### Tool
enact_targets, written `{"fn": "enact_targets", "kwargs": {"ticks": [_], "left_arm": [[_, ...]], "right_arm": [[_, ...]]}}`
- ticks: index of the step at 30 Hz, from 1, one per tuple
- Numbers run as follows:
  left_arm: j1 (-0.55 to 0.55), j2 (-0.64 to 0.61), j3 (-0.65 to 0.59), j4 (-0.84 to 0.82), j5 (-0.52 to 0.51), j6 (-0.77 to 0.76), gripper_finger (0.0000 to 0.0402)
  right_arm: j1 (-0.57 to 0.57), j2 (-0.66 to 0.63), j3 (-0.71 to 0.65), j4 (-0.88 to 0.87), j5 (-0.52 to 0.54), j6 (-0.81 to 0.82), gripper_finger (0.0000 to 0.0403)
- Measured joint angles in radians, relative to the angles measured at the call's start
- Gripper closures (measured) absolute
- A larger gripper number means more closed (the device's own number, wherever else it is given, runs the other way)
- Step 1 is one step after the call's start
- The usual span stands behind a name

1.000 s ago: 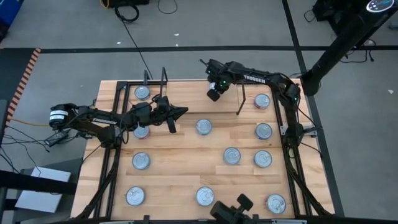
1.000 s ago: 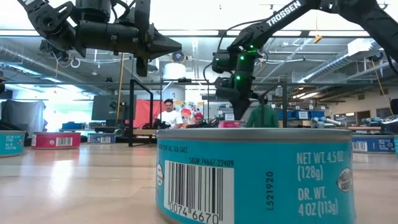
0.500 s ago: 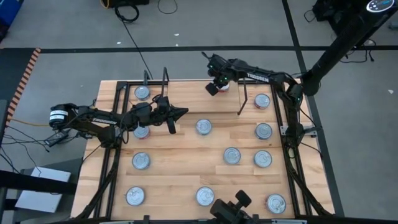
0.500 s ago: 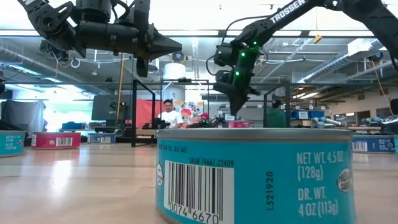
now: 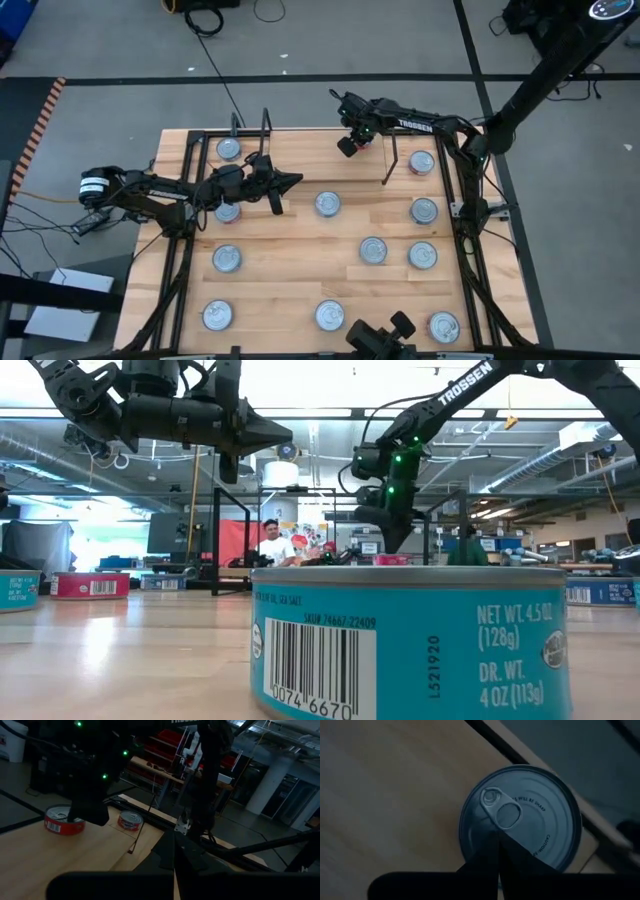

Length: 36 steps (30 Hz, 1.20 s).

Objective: Stack canned seafood by type on shelf
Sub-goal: Put the center red tuna can on the shelf

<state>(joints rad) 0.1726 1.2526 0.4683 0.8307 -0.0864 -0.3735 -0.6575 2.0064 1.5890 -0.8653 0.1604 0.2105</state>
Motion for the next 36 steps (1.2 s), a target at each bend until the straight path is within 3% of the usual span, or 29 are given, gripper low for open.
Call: {"fn": "enact_targets", "kwargs": {"ticks": [8,36], "left_arm": [[0.0,0.0,0.0,0.0,0.0,0.0,0.04],[0.0,0.0,0.0,0.001,0.06,0.001,0.04]], "right_arm": [[0.0,-0.002,0.0,-0.06,-0.023,0.205,0.0396],[-0.004,0.008,0.063,-0.031,-0.058,0.315,0.0395]]}}
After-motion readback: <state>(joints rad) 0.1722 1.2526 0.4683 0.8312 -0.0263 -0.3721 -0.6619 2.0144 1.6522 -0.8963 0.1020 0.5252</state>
